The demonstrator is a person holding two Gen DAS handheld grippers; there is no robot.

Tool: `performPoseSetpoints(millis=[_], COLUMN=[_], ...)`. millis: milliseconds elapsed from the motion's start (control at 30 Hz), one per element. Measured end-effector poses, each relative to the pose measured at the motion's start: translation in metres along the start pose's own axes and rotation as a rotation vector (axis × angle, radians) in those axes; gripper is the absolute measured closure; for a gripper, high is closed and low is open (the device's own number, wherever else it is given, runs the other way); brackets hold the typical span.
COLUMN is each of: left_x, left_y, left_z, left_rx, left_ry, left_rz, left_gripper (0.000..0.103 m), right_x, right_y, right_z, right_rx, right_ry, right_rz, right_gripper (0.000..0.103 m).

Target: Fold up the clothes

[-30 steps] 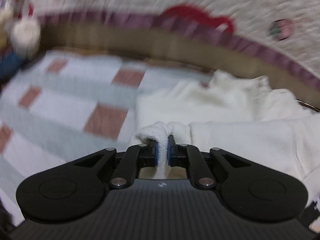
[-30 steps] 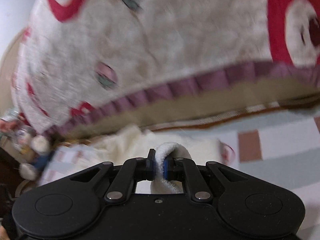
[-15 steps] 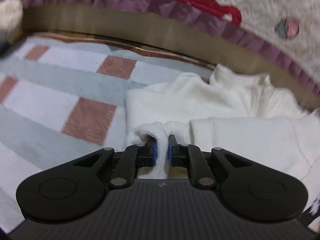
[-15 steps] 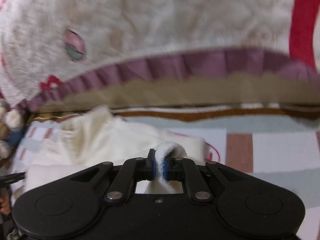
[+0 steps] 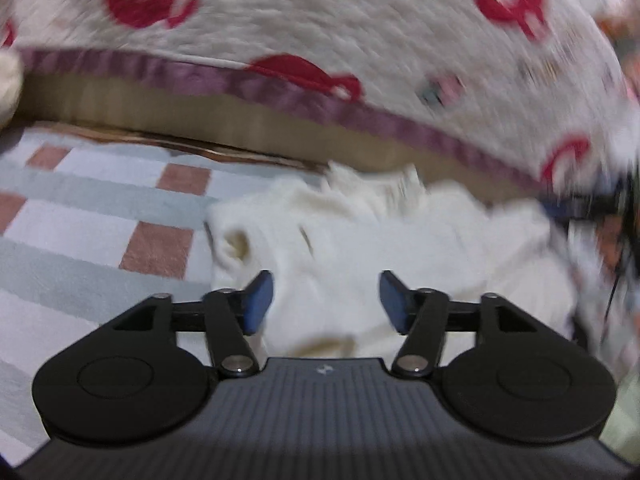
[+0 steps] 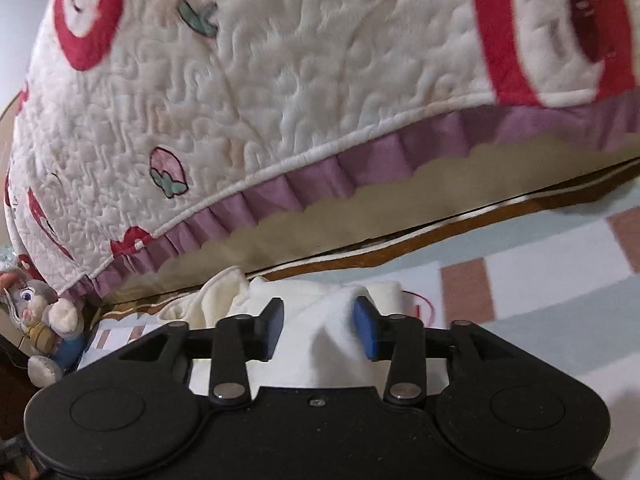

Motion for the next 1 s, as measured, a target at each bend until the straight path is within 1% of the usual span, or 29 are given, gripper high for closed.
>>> performPoseSetpoints(millis=[100,133,233,267,333,433,500,533,633,700,767,800,933,1000], left_x=[-0.012,-0.015,-0.02,-0.021,-0.02,-0.021,-0.023,-0.025,-0.027,-0.029,-0.029,-0.03,-0.036,-0.037], left_y=[0.02,0.026,0.031,0.033,0.038,0.043,0.045,0.046,0.052,0.055,0.054,0.053,0.05,0.05], left_z=[0.014,0.018,0.028,0.031,0.035,0.039,0.037,0.035,0.032,0.033,0.034,0.032,0.029,0.027], left_rx=[-0.138,-0.178,-0.263,-0.289,-0.32,-0.342,-0.328,-0.33,-0.369,-0.372,-0.334,-0.322,-0.324,-0.292], left_ry=[-0.059,-0.074,-0.087,-0.09,-0.113,-0.127,-0.129,-0.142,-0.184,-0.17,-0.136,-0.139,-0.156,-0.15], left_rz=[-0.049,-0.06,-0.067,-0.075,-0.095,-0.109,-0.112,-0.111,-0.116,-0.128,-0.117,-0.111,-0.099,-0.095], left_gripper=[0.043,0.043,0.042,0.04,0.039,0.036,0.034,0.033,0.031,0.031,0.031,0.031,0.031,0.027], right_x=[0.014,0.017,0.026,0.028,0.026,0.021,0.016,0.014,0.008,0.007,0.007,0.007,0.007,0.007], right_y=[0.017,0.025,0.059,0.071,0.096,0.129,0.141,0.145,0.154,0.157,0.158,0.159,0.161,0.162], right_z=[0.004,0.002,-0.013,-0.019,-0.031,-0.054,-0.068,-0.074,-0.086,-0.09,-0.093,-0.094,-0.1,-0.103], right_rx=[0.03,0.069,0.228,0.28,0.367,0.508,0.566,0.59,0.656,0.675,0.681,0.684,0.695,0.701], right_ry=[0.009,0.016,0.024,0.025,0.027,0.02,0.015,0.017,0.026,0.03,0.031,0.031,0.033,0.034], right_rz=[-0.007,-0.018,-0.037,-0.046,-0.073,-0.083,-0.085,-0.081,-0.068,-0.06,-0.051,-0.047,-0.03,-0.022], right_gripper=[0.057,0.057,0.057,0.057,0.057,0.058,0.057,0.057,0.054,0.052,0.05,0.049,0.049,0.049])
Point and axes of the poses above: each gripper's, at about its wrist camera, not at the fingertips, and x roughly against the way its jaws point, z to its right, y to its underside, the point moved 9 cm from there along -x, roughly the way its jaws point, and after that the axes turned 10 degrees about y, right-handed, at the moved point
